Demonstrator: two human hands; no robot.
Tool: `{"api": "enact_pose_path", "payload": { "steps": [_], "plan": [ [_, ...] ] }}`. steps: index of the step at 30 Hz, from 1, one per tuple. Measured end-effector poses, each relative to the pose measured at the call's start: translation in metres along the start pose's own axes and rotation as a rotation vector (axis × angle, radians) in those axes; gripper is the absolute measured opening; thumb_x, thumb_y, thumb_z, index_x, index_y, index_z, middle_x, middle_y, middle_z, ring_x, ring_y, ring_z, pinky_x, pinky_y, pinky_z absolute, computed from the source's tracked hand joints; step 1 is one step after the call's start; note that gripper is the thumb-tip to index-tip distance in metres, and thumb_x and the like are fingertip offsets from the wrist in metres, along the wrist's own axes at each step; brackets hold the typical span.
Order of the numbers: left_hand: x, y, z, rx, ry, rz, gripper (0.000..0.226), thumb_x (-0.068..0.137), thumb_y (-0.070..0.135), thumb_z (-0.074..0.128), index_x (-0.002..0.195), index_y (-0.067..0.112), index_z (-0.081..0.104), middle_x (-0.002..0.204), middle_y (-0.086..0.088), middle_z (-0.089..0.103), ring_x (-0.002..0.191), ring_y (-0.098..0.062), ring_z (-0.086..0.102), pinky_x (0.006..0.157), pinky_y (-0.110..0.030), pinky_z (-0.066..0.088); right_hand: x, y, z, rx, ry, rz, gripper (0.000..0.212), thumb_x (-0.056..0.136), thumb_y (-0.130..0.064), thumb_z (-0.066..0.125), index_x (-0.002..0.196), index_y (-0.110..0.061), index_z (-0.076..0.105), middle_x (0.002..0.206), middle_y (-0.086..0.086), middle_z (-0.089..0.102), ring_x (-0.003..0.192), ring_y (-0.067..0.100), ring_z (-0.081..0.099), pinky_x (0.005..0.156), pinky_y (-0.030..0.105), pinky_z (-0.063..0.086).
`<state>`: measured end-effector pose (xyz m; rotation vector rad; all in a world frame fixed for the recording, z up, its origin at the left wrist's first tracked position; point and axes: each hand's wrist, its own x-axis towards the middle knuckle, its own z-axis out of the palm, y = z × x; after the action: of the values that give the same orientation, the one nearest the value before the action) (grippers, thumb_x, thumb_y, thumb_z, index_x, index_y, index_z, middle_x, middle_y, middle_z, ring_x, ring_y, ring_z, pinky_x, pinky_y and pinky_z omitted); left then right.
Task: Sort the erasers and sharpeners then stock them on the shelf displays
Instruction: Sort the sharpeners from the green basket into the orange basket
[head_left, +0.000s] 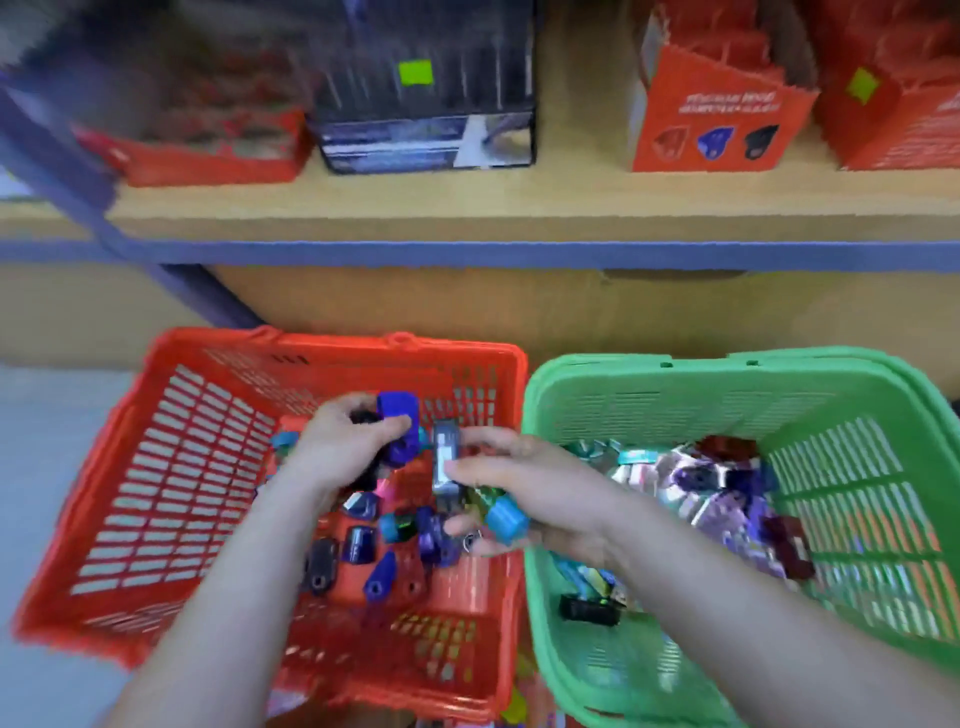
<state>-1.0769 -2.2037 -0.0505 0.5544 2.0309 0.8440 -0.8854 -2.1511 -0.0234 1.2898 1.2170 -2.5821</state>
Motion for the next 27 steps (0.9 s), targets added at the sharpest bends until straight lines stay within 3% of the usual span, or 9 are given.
{"api": "enact_pose_path", "payload": {
  "steps": [2, 6, 8, 11, 16, 18, 21, 24, 27],
  "plan": [
    [0.01, -0.052, -0.01, 0.061, 0.019, -0.113, 0.006, 0.082, 0.008, 0.072, 0.084, 0.011, 0.067, 0.075, -0.012, 0.067, 0.064, -0.026, 0.061, 0.062, -0.038, 0.053, 0.022, 0.015, 0.026, 0.053, 0.052, 0.057, 0.022, 0.091, -0.024, 0.064, 0.112, -0.029, 0.059, 0.103, 0.0, 0.069, 0.074, 0.021, 0.066, 0.065, 0.035, 0.057],
    [0.015, -0.103, -0.015, 0.093, 0.143, -0.214, 0.015, 0.08, 0.012, 0.066, 0.094, 0.011, 0.066, 0.095, -0.014, 0.067, 0.09, -0.029, 0.063, 0.08, -0.032, 0.047, 0.048, 0.033, 0.05, 0.153, 0.208, 0.06, 0.04, 0.092, -0.019, 0.062, 0.129, -0.027, 0.05, 0.118, 0.004, 0.061, 0.091, 0.017, 0.062, 0.079, 0.036, 0.056],
    [0.018, -0.1, -0.016, 0.107, 0.218, -0.173, 0.024, 0.085, 0.009, 0.059, 0.107, 0.01, 0.067, 0.107, -0.016, 0.068, 0.101, -0.032, 0.063, 0.087, -0.034, 0.048, 0.049, 0.035, 0.055, 0.087, 0.232, -0.003, 0.04, 0.093, -0.014, 0.057, 0.127, -0.03, 0.045, 0.114, 0.001, 0.061, 0.092, 0.011, 0.06, 0.077, 0.026, 0.051],
    [0.014, -0.063, -0.011, 0.062, 0.243, 0.028, 0.021, 0.084, 0.007, 0.057, 0.086, 0.024, 0.07, 0.093, -0.01, 0.073, 0.092, -0.033, 0.067, 0.083, -0.04, 0.052, 0.039, 0.027, 0.052, -0.093, 0.226, -0.113, 0.037, 0.091, -0.005, 0.056, 0.117, -0.031, 0.055, 0.118, 0.003, 0.064, 0.096, 0.013, 0.06, 0.087, 0.031, 0.051],
    [-0.026, 0.024, 0.033, 0.06, 0.022, 0.398, 0.024, 0.077, 0.014, 0.051, 0.072, 0.033, 0.065, 0.073, 0.009, 0.07, 0.065, -0.012, 0.065, 0.068, -0.026, 0.051, -0.009, -0.018, -0.014, -0.202, 0.269, -0.234, 0.017, 0.095, -0.004, 0.053, 0.099, -0.014, 0.065, 0.085, 0.007, 0.073, 0.068, 0.015, 0.065, 0.055, 0.021, 0.049],
    [-0.042, 0.038, 0.063, 0.139, -0.072, 0.486, 0.021, 0.076, 0.017, 0.053, 0.074, 0.033, 0.067, 0.073, 0.01, 0.07, 0.062, -0.01, 0.062, 0.067, -0.025, 0.05, -0.025, -0.026, -0.061, -0.276, 0.392, -0.251, 0.017, 0.096, -0.003, 0.051, 0.092, -0.013, 0.065, 0.079, 0.008, 0.071, 0.061, 0.014, 0.062, 0.053, 0.022, 0.045],
    [-0.058, 0.044, 0.114, 0.374, -0.202, 0.575, 0.022, 0.087, 0.012, 0.056, 0.093, 0.025, 0.073, 0.088, 0.008, 0.073, 0.077, -0.011, 0.065, 0.074, -0.021, 0.047, -0.038, -0.009, -0.133, -0.387, 0.577, -0.161, 0.011, 0.096, -0.005, 0.054, 0.101, -0.009, 0.064, 0.089, 0.011, 0.069, 0.073, 0.02, 0.061, 0.062, 0.031, 0.047],
    [-0.058, 0.033, 0.164, 0.66, -0.358, 0.569, 0.026, 0.09, 0.013, 0.05, 0.106, 0.023, 0.068, 0.104, 0.0, 0.071, 0.096, -0.021, 0.063, 0.074, -0.025, 0.043, -0.041, 0.025, -0.191, -0.623, 0.689, -0.01, 0.028, 0.095, -0.005, 0.055, 0.123, -0.005, 0.058, 0.108, 0.01, 0.066, 0.09, 0.03, 0.063, 0.08, 0.042, 0.053],
    [-0.045, 0.018, 0.208, 0.82, -0.474, 0.48, 0.03, 0.087, 0.009, 0.052, 0.112, 0.019, 0.064, 0.11, -0.005, 0.066, 0.097, -0.026, 0.063, 0.075, -0.028, 0.047, -0.036, 0.052, -0.232, -0.905, 0.707, 0.093, 0.047, 0.092, -0.006, 0.055, 0.137, -0.015, 0.048, 0.115, 0.015, 0.064, 0.076, 0.024, 0.062, 0.06, 0.024, 0.048]
  ]
}}
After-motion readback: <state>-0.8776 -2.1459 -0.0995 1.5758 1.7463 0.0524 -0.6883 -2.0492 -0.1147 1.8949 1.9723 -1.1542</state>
